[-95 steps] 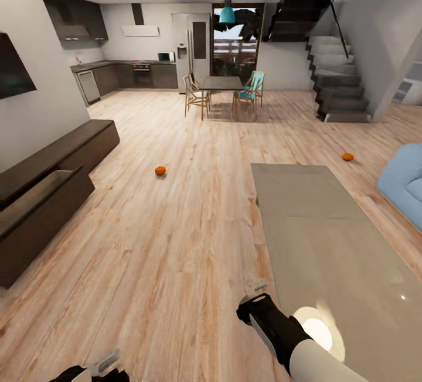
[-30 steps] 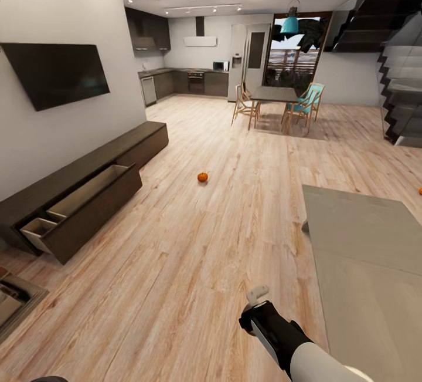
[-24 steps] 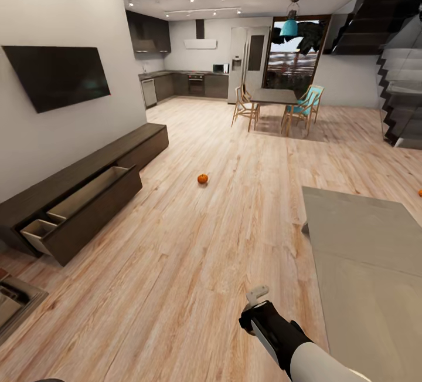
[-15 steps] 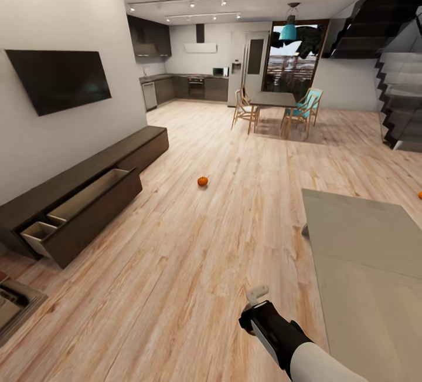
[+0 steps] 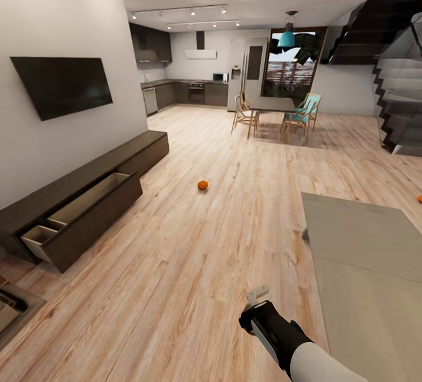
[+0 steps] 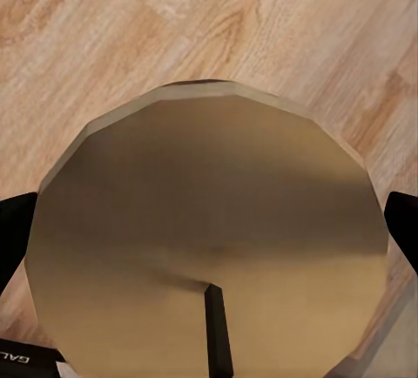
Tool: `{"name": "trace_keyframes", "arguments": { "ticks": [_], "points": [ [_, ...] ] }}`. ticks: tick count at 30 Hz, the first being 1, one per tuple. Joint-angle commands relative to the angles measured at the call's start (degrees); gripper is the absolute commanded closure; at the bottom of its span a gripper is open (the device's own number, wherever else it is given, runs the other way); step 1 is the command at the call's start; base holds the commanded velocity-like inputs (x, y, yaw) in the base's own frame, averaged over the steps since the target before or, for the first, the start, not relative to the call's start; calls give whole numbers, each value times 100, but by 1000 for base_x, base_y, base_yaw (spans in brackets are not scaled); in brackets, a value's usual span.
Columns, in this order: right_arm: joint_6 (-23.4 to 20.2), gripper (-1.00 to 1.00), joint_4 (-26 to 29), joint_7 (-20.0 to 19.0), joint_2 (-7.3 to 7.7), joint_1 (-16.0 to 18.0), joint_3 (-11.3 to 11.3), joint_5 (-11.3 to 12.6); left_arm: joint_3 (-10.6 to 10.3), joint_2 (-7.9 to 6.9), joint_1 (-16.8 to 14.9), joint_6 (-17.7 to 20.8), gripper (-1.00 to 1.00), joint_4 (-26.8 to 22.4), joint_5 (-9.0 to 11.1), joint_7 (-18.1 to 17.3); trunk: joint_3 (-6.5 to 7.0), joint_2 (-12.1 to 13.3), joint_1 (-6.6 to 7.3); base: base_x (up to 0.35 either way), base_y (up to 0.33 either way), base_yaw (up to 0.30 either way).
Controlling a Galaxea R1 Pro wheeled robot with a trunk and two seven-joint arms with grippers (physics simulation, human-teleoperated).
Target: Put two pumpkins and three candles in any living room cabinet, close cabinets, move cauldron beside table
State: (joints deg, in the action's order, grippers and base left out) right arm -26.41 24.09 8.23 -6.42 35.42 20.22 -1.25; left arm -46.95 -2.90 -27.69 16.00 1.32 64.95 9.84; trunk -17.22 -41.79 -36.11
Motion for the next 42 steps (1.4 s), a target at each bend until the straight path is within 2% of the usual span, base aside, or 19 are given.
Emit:
{"name": "trace_keyframes", "arguments": {
  "ticks": [1,33,42],
  "points": [
    [0,100,0,4,0,0,0,2,1,0,0,0,-100,0,0,0,9,0,0,0,0,0],
    [40,100,-8,3,0,0,0,2,-6,4,0,0,-100,0,0,-2,300,0,0,0,0,0],
    [40,100,-9,10,1,0,0,2,-3,7,0,0,-100,0,0,0,317,0,0,0,0,0]
  ]
}}
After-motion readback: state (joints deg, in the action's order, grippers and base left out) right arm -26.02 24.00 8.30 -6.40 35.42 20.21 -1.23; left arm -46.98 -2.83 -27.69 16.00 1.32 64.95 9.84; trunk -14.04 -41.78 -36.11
